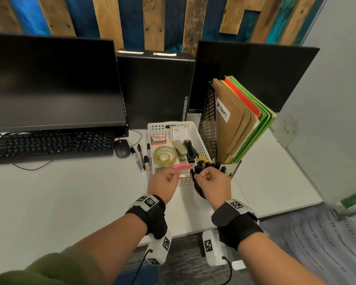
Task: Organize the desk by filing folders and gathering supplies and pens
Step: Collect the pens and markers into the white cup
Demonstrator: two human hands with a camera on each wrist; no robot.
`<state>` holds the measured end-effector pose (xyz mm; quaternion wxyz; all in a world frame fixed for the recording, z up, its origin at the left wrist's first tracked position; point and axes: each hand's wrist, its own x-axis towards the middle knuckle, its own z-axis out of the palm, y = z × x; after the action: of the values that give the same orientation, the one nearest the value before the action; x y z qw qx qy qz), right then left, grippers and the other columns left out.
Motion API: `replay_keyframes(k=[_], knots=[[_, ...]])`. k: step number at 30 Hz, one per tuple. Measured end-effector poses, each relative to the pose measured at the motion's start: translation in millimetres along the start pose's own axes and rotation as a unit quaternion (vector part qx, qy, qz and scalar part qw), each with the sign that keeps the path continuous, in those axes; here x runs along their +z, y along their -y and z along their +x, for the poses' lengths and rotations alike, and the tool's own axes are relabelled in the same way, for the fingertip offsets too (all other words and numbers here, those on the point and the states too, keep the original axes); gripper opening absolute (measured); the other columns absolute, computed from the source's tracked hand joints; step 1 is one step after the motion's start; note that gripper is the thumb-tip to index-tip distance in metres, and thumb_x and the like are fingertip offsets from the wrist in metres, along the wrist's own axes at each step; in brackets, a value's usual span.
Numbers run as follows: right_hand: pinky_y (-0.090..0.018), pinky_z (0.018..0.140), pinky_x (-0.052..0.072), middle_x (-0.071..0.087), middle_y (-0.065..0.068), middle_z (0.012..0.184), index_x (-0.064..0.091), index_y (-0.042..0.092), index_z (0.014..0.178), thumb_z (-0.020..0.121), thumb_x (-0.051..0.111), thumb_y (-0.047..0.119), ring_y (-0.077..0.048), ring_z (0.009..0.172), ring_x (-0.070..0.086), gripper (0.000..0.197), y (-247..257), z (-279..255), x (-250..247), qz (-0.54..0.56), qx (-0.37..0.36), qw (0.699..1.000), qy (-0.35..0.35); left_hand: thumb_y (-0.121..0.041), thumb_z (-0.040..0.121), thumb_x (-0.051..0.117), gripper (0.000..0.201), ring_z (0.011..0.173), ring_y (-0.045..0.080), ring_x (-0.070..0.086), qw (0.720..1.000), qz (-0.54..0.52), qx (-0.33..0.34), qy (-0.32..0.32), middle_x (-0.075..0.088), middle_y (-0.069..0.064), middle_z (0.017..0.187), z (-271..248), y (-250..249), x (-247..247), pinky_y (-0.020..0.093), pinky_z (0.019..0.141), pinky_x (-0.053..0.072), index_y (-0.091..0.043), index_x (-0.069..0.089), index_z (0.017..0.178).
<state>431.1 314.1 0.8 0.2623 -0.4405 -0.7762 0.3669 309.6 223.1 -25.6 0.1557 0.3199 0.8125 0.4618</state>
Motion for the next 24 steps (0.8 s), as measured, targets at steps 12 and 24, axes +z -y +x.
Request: replay_keyframes(k=[12,24], knots=[[-0.026,0.059,0.032,0.055,-0.001,0.064,0.064,0.002,0.077,0.088,0.06,0.018,-0.017,0.062,0.048,0.019,52.8,-8.4,106.8,-0.006,-0.046,0.996,0.08,-0.026,0.093,0.048,0.017,0.099,0.033,0.058,0.981,0.037,-0.193,0.0,0.065,0.013,0.103,52.0,89.0,-80.1,0.031,0.083,0.044,-0.014,0.06,0.095],[-0.028,0.099,0.034,0.047,-0.009,0.139,0.038,0.009,0.137,0.097,0.041,0.019,-0.024,0.128,0.045,0.041,60.5,7.8,198.2,-0.199,0.026,0.955,0.218,-0.02,0.096,0.042,0.029,0.115,0.035,0.053,0.972,0.066,-0.171,0.144,0.058,0.017,0.124,109.9,123.9,-104.4,0.039,0.096,0.046,-0.012,0.056,0.12]])
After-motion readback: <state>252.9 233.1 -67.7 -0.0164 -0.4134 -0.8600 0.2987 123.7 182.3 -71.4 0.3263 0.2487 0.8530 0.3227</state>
